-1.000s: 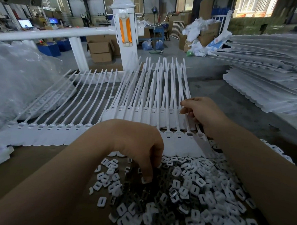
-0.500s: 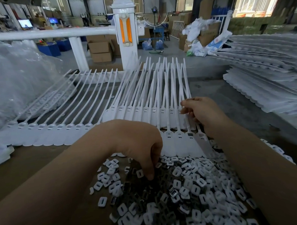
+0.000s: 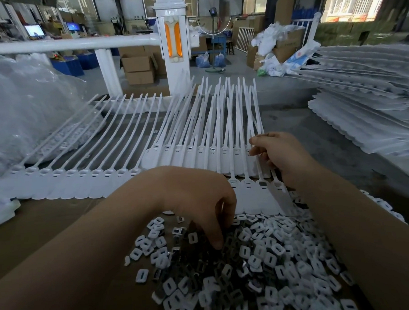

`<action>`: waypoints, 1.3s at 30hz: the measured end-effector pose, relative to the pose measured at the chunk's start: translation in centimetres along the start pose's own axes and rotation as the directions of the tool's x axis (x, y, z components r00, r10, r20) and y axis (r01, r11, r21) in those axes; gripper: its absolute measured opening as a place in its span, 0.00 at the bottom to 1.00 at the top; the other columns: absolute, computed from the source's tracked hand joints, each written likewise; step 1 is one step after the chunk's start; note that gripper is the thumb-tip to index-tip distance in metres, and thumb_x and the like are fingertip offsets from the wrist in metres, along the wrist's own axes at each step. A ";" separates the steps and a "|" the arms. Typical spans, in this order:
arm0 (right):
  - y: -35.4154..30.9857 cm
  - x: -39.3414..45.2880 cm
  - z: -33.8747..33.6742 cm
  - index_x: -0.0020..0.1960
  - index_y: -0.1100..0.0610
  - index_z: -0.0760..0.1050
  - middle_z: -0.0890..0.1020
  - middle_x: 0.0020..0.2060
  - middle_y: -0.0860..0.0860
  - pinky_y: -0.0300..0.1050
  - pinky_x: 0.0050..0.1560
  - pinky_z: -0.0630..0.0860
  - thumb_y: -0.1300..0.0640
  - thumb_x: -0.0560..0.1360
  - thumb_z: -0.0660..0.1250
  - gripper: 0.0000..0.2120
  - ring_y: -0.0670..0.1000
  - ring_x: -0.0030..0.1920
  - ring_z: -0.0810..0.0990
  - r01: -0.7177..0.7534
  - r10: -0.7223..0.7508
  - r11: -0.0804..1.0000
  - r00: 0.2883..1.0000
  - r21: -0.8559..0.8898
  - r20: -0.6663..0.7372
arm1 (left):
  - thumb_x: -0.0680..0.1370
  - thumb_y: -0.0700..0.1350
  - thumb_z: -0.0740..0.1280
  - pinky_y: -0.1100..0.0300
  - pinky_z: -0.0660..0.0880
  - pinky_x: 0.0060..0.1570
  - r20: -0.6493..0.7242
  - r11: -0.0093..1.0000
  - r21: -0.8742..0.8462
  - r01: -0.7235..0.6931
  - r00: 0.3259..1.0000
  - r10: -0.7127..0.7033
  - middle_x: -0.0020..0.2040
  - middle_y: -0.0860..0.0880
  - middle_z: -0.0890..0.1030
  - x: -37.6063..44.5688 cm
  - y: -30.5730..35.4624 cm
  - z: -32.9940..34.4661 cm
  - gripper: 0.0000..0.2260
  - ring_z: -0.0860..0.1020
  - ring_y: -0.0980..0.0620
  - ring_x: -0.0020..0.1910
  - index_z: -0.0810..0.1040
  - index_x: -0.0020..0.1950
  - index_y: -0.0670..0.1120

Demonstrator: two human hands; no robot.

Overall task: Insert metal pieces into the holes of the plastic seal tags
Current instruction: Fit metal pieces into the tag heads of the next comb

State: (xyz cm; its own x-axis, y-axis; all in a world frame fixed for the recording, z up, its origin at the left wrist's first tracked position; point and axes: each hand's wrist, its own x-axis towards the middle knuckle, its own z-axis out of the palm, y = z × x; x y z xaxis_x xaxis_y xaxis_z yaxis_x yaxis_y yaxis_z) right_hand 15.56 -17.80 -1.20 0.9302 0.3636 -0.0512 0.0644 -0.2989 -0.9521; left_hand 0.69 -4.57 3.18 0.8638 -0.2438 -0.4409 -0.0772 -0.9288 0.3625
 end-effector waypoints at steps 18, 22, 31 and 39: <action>0.0 0.0 0.0 0.45 0.54 0.79 0.83 0.36 0.48 0.43 0.41 0.69 0.55 0.78 0.65 0.06 0.46 0.36 0.73 -0.007 0.007 1.000 1.000 0.015 -0.006 | 0.75 0.44 0.74 0.69 0.78 0.42 0.066 0.958 -0.284 -0.033 0.996 0.054 0.38 0.54 0.86 -0.5 -0.9 -0.8 0.02 0.83 0.59 0.36 0.84 0.45 0.50; 0.0 -0.2 0.0 0.46 0.54 0.79 0.83 0.37 0.48 0.43 0.41 0.69 0.55 0.78 0.65 0.06 0.46 0.36 0.73 -0.009 0.009 1.000 1.000 0.020 -0.002 | 0.74 0.42 0.74 0.66 0.78 0.43 0.053 0.945 -0.327 -0.029 0.997 0.048 0.38 0.52 0.86 -0.4 -1.2 -0.8 0.04 0.84 0.58 0.37 0.82 0.43 0.50; -0.8 -1.3 0.3 0.47 0.52 0.81 0.82 0.32 0.46 0.28 0.28 0.69 0.57 0.78 0.67 0.04 0.36 0.29 0.76 0.264 -0.259 0.964 0.955 -0.018 0.144 | 0.73 0.38 0.72 0.67 0.76 0.36 -0.225 0.743 -0.667 -0.054 0.965 -0.133 0.42 0.45 0.86 0.2 -3.3 -1.1 0.03 0.84 0.54 0.40 0.80 0.42 0.44; -1.2 -2.3 0.6 0.46 0.51 0.82 0.85 0.37 0.49 0.36 0.34 0.71 0.57 0.75 0.71 0.02 0.44 0.36 0.77 0.377 -0.337 0.926 0.783 0.032 0.522 | 0.71 0.37 0.73 0.66 0.78 0.34 -0.288 0.489 -0.867 -0.098 0.899 -0.330 0.42 0.44 0.86 0.6 -5.0 -1.1 0.05 0.85 0.54 0.39 0.81 0.45 0.43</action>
State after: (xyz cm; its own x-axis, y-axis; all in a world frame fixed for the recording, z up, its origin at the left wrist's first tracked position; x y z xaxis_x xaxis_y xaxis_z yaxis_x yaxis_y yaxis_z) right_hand 13.13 -17.74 -0.16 0.5180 0.8464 0.1232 0.3984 -0.1113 -0.9104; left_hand 2.13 0.26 2.04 0.9453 0.1678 -0.2796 0.3092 -0.1885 0.9321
